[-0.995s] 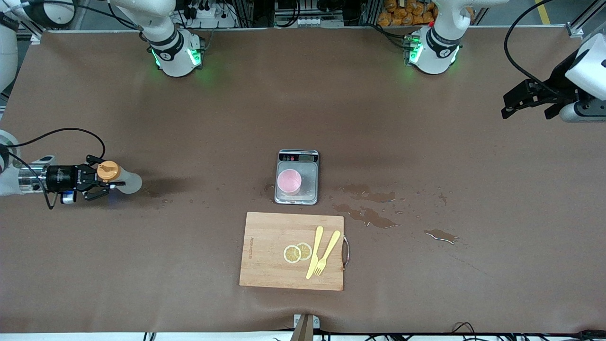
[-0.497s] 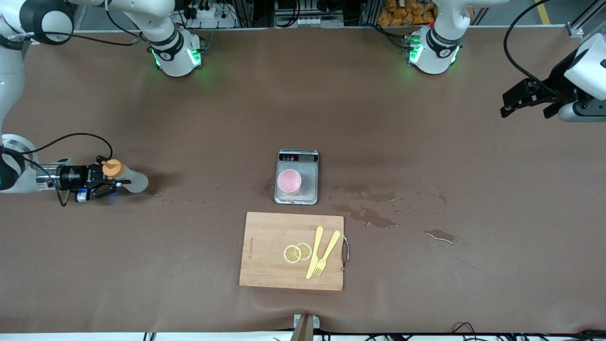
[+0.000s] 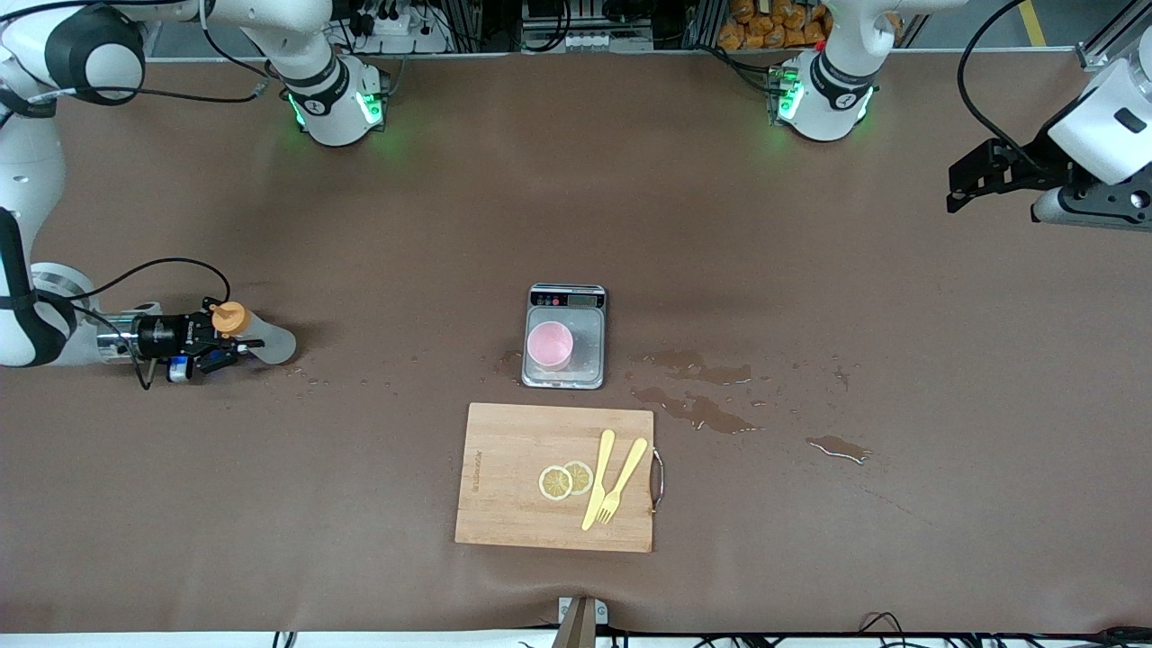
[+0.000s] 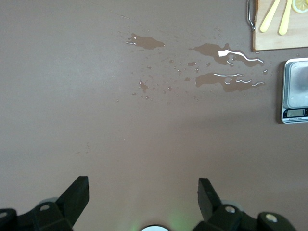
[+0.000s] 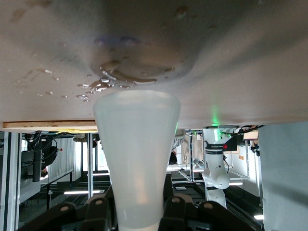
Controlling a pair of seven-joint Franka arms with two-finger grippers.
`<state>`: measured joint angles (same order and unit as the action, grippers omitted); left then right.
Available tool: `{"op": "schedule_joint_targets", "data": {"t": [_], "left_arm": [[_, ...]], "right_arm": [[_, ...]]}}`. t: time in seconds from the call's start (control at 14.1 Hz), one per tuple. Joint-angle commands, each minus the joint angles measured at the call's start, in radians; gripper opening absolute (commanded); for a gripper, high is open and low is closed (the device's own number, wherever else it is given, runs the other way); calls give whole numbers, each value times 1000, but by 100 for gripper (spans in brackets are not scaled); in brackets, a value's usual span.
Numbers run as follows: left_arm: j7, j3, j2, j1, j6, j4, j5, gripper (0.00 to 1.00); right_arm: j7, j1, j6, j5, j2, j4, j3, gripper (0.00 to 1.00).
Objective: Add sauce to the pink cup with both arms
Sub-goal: 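Lower the white bottle onto the table with the right gripper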
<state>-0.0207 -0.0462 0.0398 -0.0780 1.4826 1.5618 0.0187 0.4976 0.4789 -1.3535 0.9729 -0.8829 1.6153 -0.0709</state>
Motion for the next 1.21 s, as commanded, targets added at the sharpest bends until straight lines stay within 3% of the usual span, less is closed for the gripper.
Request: {"op": "schedule_joint_targets", "data": {"t": [0.0, 0.14, 0.21, 0.57, 0.78, 0.99, 1.14], "left_arm": [[25, -4, 19, 1, -13, 6, -20, 100], [80, -6, 19, -3, -13, 4, -23, 100], [77, -9, 19, -2, -13, 4, -25, 100], [70, -4, 19, 7, -13, -8, -22, 100], [71, -3, 19, 7, -13, -8, -23, 100], [77, -1, 19, 7, -13, -6, -14, 100], [79, -3, 19, 7, -13, -6, -13, 100]], "right_arm": [[-14, 32, 17, 23, -4, 5, 19, 22], [-25, 32, 14, 21, -8, 5, 17, 24], [-25, 30, 14, 21, -10, 3, 17, 39], [-16, 24, 5, 18, -8, -6, 17, 78], [-8, 30, 14, 4, -4, -44, 16, 83], [71, 38, 19, -29, -2, -113, 14, 100], [108, 41, 60, -80, -2, -187, 16, 100]]}}
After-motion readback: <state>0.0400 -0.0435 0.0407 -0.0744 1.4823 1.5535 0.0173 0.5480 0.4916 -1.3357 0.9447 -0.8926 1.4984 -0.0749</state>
